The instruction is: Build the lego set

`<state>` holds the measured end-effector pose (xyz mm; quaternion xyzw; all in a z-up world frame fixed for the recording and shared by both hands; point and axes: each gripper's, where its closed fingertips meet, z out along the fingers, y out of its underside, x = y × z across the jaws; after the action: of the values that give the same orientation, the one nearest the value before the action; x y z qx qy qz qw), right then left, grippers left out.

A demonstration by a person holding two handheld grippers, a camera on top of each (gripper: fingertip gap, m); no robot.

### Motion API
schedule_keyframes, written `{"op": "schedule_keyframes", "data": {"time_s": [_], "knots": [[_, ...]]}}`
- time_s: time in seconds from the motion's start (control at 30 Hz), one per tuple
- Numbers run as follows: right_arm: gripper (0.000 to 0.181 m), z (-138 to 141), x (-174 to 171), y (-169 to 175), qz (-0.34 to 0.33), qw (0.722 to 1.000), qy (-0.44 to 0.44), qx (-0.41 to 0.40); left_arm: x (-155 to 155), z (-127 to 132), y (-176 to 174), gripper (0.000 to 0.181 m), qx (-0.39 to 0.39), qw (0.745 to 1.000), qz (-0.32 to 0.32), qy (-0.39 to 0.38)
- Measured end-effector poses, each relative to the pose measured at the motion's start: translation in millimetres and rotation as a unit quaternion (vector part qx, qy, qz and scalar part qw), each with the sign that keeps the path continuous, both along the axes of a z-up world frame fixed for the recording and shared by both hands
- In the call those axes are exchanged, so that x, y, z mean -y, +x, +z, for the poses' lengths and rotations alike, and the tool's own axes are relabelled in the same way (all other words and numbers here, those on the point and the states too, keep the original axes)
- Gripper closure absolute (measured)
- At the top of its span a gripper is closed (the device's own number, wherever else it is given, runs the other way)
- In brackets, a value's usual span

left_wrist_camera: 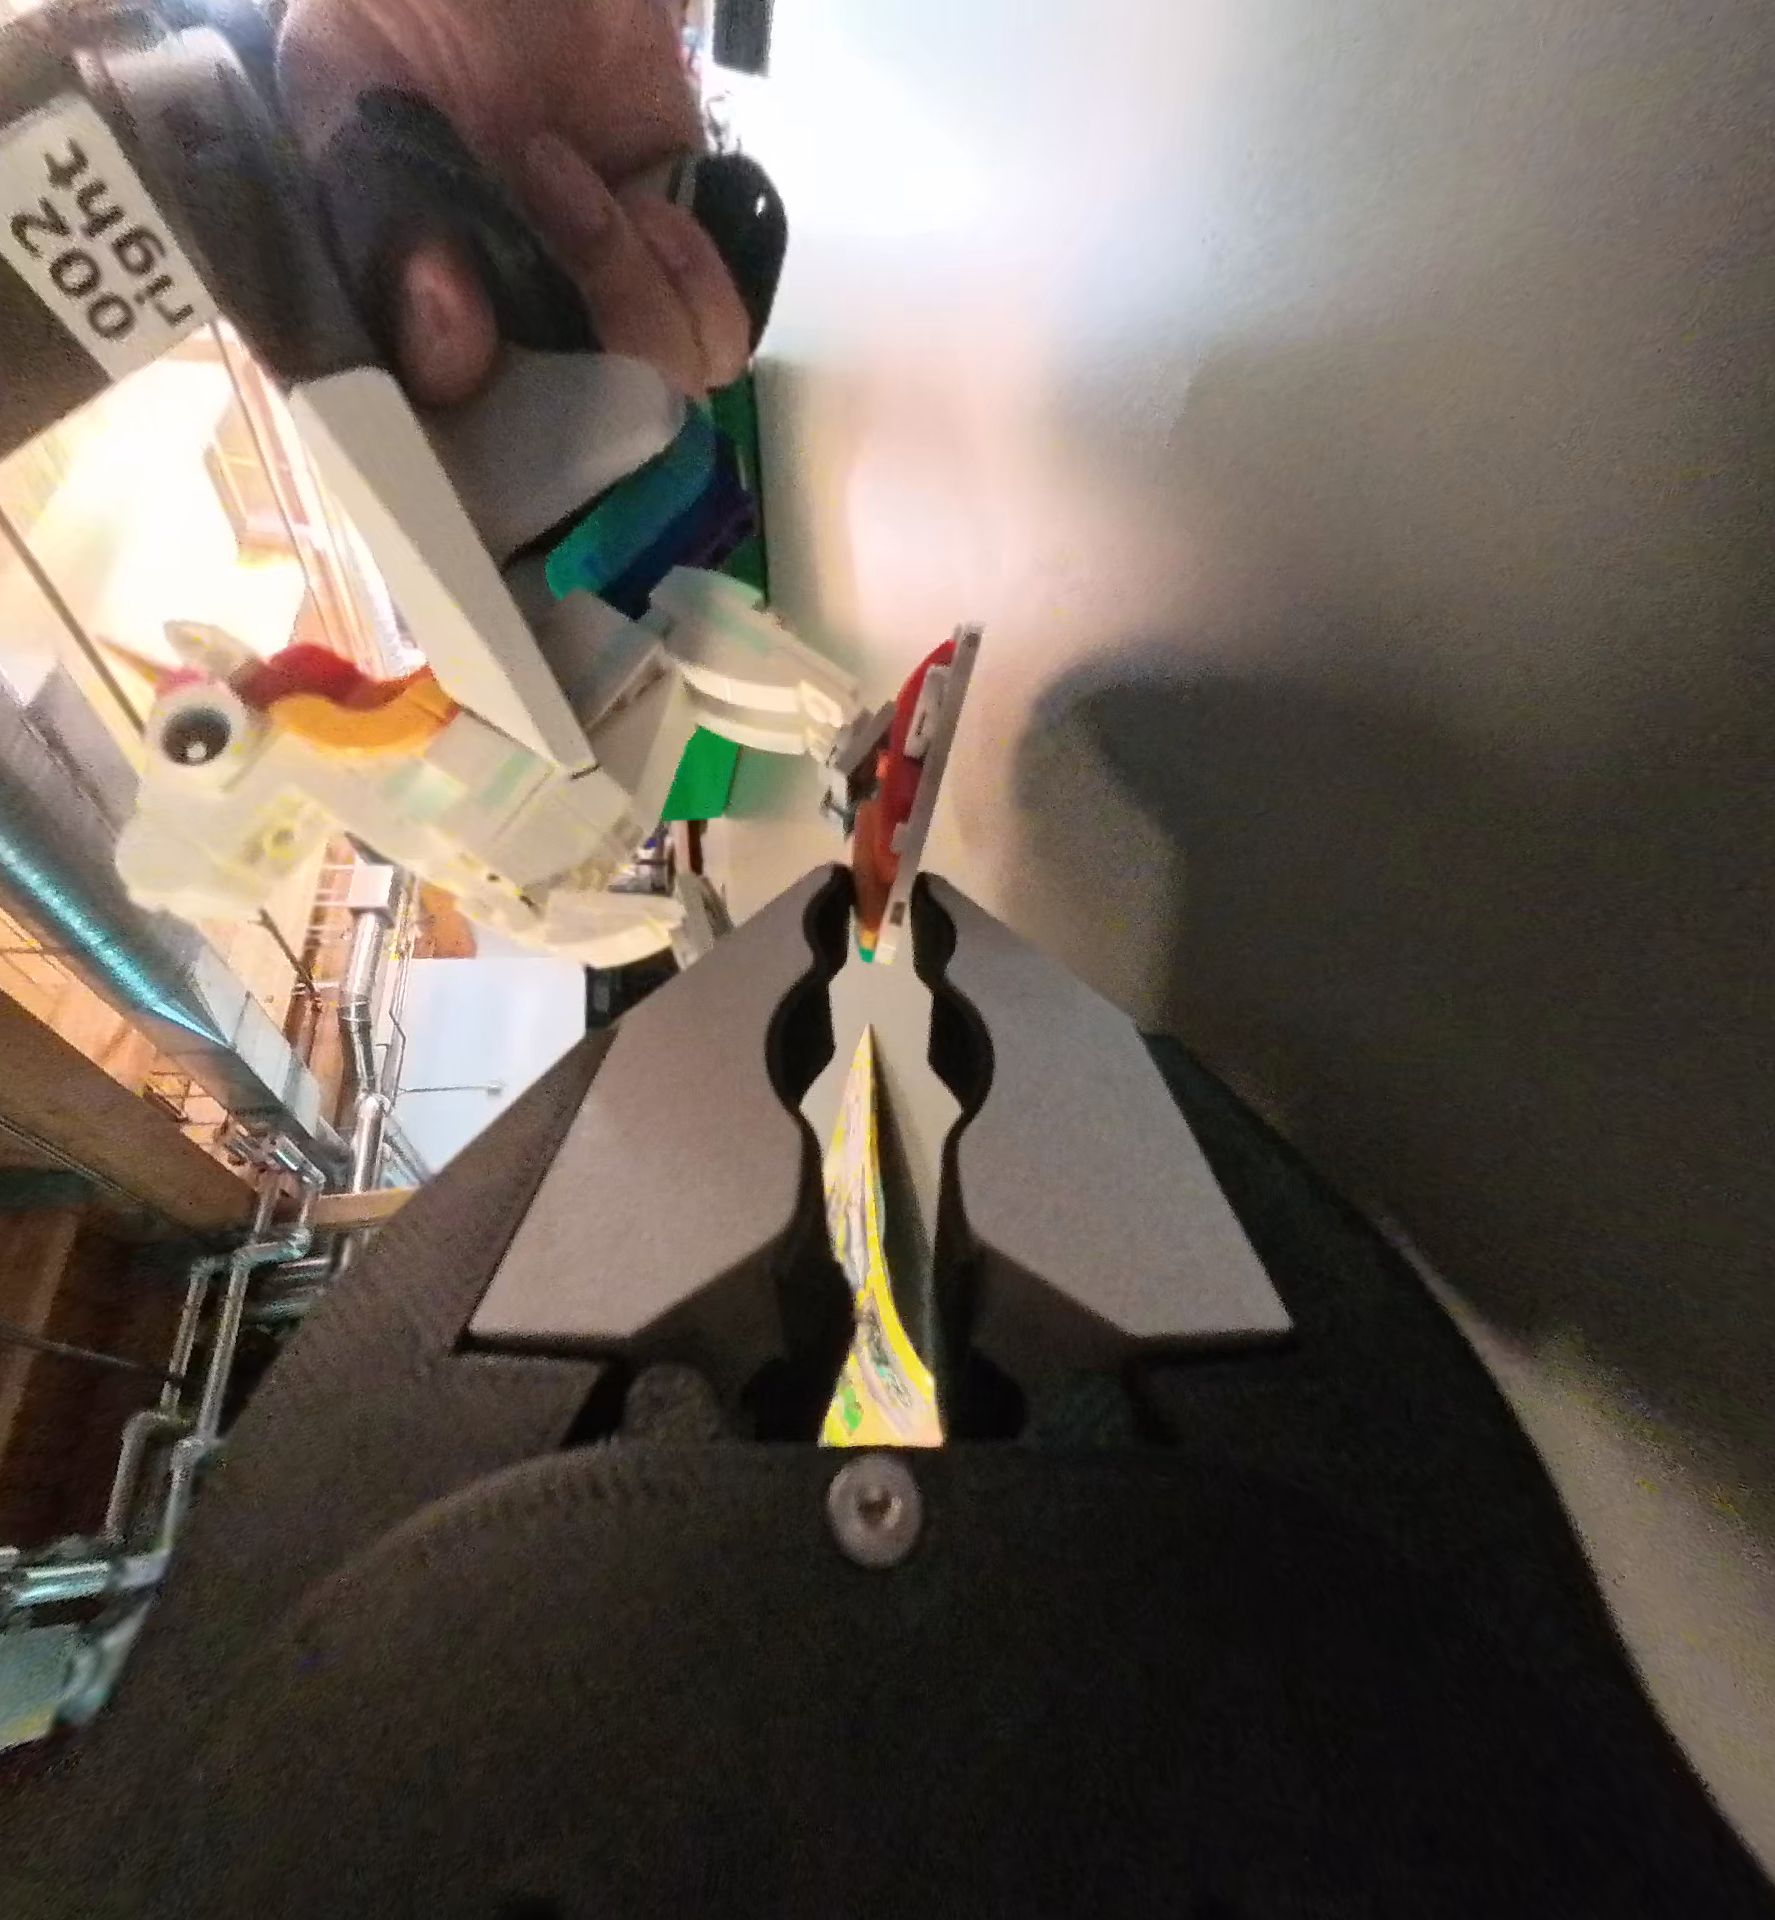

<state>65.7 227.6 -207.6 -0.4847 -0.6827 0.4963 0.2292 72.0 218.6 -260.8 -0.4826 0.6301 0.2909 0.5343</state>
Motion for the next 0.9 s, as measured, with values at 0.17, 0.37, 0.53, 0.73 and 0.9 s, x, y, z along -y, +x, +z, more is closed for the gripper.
{"op": "schedule_keyframes", "data": {"time_s": [0.17,0.37,0.53,0.73,0.9], "knots": [[0.146,4,-7,3,-0.025,0.999,0.039,0.003,-3,1,-3,0.17,0.0,1.0,0.009,0.003],[0.147,19,4,-2,-0.025,0.993,0.119,-0.003,-5,0,-4,0.17,-0.025,0.999,0.026,0.018],[0.147,28,24,-17,-0.019,0.985,0.171,0.001,-10,13,-10,0.17,-0.015,0.997,0.057,0.047],[0.147,37,21,-22,-0.083,0.987,0.136,0.031,-15,29,-20,0.17,0.006,0.993,0.092,0.079],[0.147,35,22,-17,-0.132,0.985,0.097,0.054,-17,29,-24,0.171,0.008,0.992,0.1,0.079]]}}
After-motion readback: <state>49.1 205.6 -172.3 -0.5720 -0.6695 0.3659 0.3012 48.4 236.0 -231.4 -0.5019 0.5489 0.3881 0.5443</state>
